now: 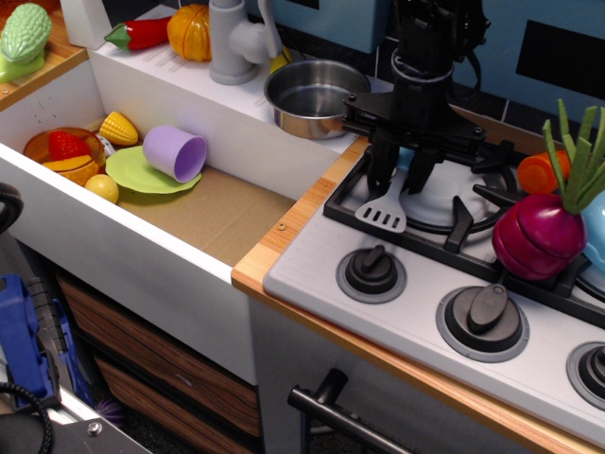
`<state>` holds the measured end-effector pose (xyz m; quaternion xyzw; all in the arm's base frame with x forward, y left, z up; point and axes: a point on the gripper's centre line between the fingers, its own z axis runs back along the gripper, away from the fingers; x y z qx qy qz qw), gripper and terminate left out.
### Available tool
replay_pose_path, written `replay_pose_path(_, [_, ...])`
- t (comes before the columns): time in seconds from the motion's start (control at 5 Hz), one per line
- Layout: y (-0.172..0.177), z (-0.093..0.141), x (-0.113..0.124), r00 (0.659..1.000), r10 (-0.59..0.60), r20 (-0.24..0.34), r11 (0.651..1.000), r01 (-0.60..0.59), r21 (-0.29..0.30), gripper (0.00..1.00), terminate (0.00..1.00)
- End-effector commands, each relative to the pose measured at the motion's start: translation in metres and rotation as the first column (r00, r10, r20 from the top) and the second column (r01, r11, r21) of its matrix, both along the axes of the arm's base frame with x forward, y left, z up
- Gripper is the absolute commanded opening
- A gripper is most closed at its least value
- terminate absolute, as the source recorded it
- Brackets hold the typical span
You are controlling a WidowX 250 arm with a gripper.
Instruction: Put spatula in pan
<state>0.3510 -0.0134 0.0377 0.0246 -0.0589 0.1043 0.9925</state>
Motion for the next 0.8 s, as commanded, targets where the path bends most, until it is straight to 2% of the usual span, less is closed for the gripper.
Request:
replay_pose_path(0.0, [0.024, 0.052, 0.011, 0.998, 0.0, 0.065, 1.0, 0.001, -0.009, 0.0, 0.0])
replay_pose_path(0.4, [0.035, 0.049, 0.018, 0.996, -0.027, 0.082, 1.0, 0.027, -0.007, 0.0, 0.0])
replay_pose_path(0.6, [0.055, 0.052, 0.02, 0.995, -0.079, 0.058, 0.997, 0.08, -0.009, 0.0, 0.0])
